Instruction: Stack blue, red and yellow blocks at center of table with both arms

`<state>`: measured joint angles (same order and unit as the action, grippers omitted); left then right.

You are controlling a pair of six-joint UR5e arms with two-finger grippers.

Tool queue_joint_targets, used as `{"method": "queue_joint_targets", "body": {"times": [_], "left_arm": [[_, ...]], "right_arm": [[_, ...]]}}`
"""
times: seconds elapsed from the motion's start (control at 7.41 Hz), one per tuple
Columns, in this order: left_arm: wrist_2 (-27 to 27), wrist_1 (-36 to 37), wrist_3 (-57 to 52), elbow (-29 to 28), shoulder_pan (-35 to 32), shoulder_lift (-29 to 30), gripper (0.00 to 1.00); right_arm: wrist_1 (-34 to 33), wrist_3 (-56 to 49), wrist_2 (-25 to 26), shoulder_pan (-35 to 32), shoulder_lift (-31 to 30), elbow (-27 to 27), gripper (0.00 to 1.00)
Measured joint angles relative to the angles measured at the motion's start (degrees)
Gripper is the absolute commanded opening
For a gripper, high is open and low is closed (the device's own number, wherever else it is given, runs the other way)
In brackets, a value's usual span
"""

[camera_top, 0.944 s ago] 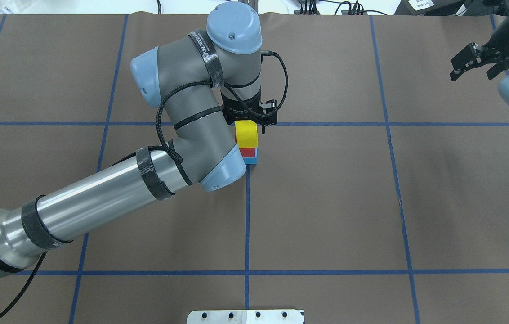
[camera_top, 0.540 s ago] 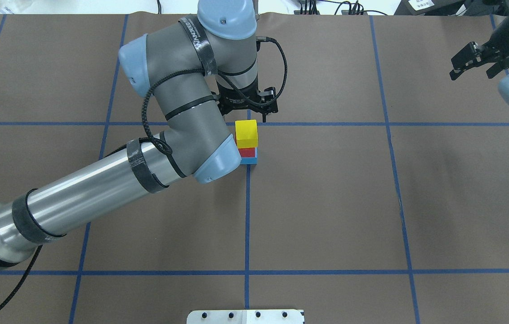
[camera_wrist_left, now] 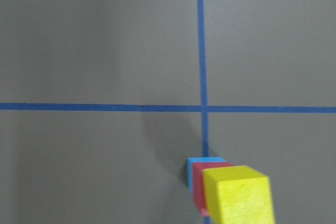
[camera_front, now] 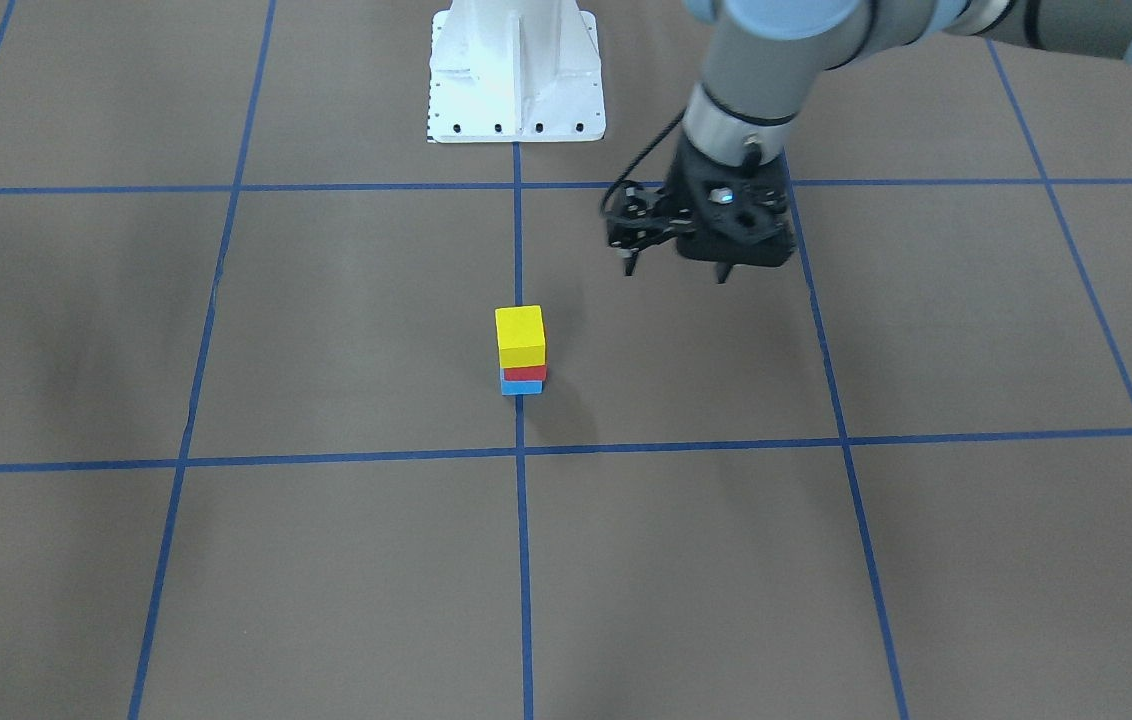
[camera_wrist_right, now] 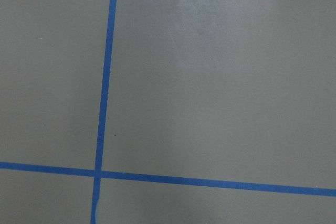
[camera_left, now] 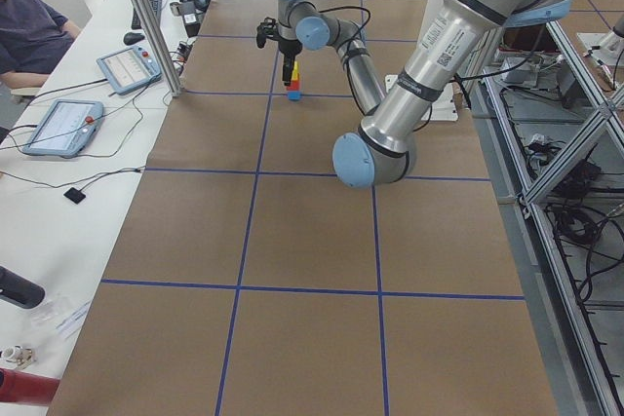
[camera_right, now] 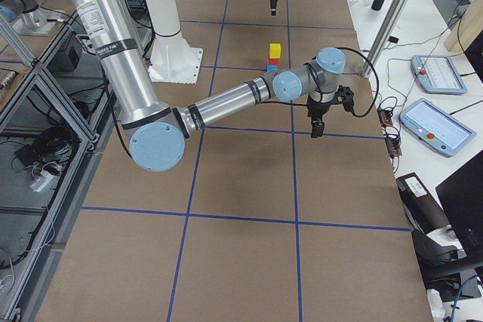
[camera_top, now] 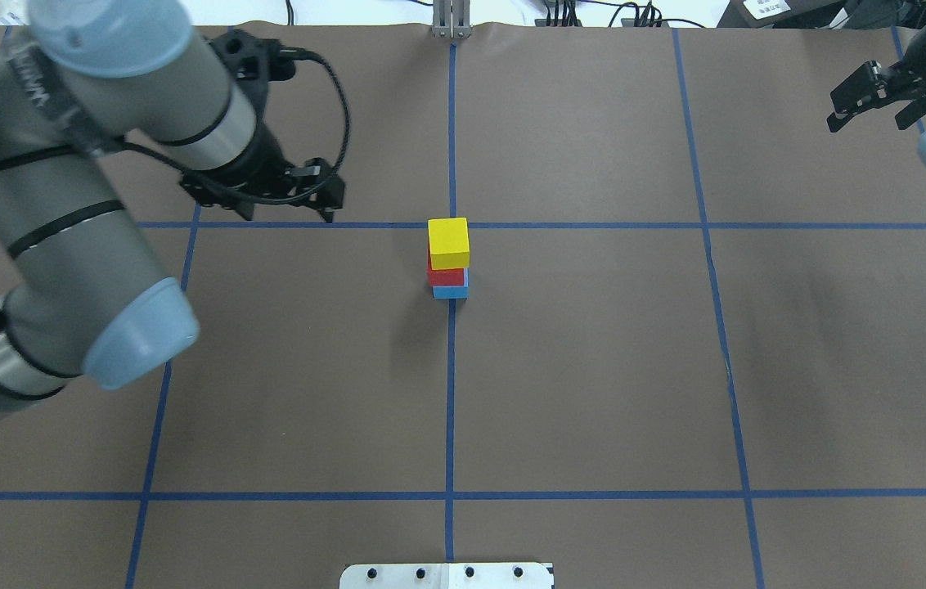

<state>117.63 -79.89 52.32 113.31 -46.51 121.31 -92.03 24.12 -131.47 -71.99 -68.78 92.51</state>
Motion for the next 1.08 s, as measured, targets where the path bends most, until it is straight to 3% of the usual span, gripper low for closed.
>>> {"method": "queue_joint_targets", "body": {"times": [0.13,0.4,0.67,0.81,1.08], "left_arm": [[0.1,0.1,-7.0,3.4,-4.2,-7.3,1.00],[4.1,-0.5,-29.6,1.2,-17.3,-18.4,1.00],[12.2,-1.1,-55.1,-9.8,-33.5,-22.6,1.00],[13.7,-2.1,-64.2,-14.7,-38.3,-23.4,1.00],[14.0,-5.7,-70.7,-22.4,-42.1,-23.5,1.00]], "right_arm": [[0.0,-0.4,0.2,-0.9,-0.4,0.3,0.99],[-0.1,-4.8,-0.2,-4.9,-3.7,0.4,0.99],[-0.1,-12.8,-1.5,-9.8,-9.3,0.5,0.99],[-0.1,-14.5,-3.2,-11.9,-11.7,0.8,0.99],[-0.3,-15.5,-5.1,-13.7,-15.6,2.9,0.99]]}}
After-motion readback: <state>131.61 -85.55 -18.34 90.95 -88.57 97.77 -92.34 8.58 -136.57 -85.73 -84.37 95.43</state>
